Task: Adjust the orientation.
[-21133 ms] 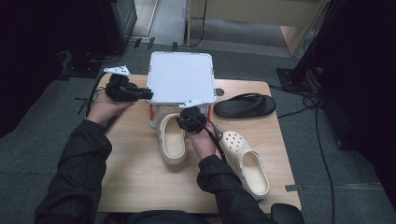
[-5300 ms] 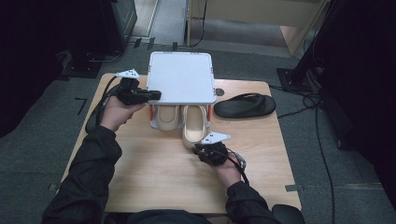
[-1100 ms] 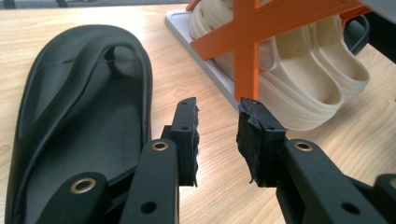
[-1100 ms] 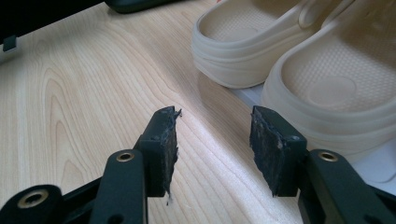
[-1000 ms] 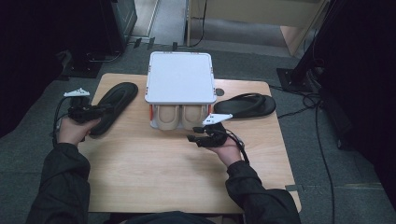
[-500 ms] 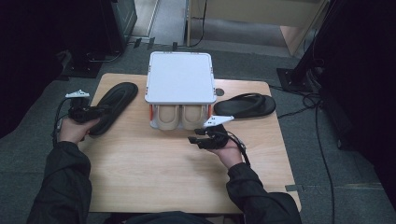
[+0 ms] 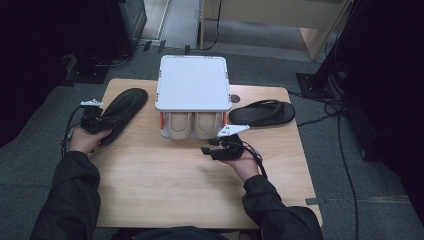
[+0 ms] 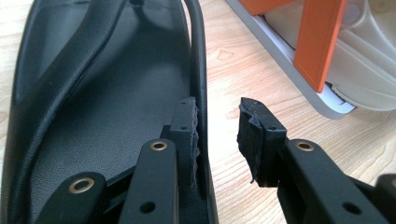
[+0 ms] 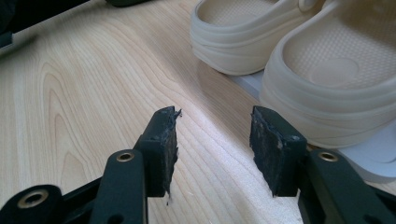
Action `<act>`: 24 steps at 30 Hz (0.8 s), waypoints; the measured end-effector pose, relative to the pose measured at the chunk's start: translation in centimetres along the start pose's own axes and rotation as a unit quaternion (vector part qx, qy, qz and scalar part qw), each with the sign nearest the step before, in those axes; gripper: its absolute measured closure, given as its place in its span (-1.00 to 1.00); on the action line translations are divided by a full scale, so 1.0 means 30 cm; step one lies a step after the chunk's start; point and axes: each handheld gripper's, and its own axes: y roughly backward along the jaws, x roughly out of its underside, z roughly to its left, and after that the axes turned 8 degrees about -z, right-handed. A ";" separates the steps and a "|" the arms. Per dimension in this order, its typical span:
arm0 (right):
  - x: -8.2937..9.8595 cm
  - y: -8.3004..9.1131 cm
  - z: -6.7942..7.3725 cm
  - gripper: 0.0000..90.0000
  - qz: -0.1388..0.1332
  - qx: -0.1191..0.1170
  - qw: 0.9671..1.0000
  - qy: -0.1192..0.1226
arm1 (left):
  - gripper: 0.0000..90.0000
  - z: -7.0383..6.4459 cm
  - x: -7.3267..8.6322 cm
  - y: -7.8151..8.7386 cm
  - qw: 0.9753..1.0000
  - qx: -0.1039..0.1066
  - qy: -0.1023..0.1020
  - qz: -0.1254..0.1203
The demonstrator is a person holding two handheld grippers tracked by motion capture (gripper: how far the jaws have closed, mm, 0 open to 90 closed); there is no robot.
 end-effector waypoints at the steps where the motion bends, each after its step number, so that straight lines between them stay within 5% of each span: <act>1: 0.000 0.000 0.002 0.15 0.001 0.000 1.000 -0.002 | 0.52 0.001 0.001 -0.001 1.000 0.004 0.002 -0.001; 24: -0.001 -0.001 -0.005 0.16 -0.003 -0.001 1.000 -0.008 | 0.56 -0.080 -0.006 -0.064 0.998 0.062 -0.002 0.012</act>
